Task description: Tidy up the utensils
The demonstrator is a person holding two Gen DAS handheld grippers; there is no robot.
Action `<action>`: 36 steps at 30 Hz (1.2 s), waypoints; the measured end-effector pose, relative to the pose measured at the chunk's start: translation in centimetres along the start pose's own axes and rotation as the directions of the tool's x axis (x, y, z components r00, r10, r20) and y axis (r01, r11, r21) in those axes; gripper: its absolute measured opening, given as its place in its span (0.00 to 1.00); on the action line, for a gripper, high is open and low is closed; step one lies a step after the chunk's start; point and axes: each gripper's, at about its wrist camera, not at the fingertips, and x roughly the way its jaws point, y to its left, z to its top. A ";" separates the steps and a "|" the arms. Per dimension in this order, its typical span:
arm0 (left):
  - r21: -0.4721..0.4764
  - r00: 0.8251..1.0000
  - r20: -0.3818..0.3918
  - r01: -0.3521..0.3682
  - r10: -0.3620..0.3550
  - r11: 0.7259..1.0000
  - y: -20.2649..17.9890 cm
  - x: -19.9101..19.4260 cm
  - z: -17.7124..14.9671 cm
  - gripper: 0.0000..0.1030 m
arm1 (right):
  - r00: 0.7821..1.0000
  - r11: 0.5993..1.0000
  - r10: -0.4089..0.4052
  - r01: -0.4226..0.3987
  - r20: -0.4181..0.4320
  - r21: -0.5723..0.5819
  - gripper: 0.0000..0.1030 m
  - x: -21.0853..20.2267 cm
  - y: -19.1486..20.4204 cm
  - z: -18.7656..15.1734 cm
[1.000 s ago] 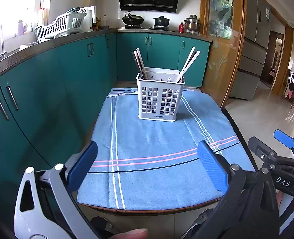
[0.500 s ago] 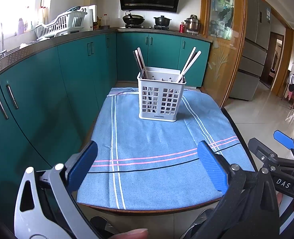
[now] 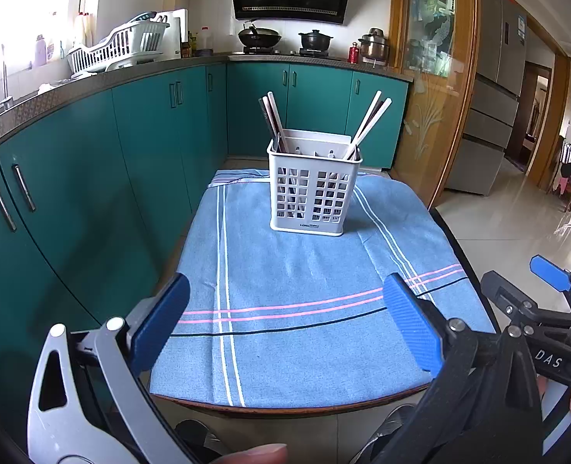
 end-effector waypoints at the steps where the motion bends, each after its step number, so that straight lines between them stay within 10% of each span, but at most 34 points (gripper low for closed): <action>1: 0.000 1.000 -0.002 0.001 -0.001 1.000 0.0 0.0 0.0 0.96 | 1.000 1.000 0.000 0.000 0.000 0.000 0.97 0.0 0.0 0.0; 36: 0.004 1.000 -0.006 0.002 -0.002 1.000 -0.1 0.3 -0.3 0.96 | 1.000 1.000 0.000 0.000 -0.006 0.004 0.97 0.5 -0.1 -0.4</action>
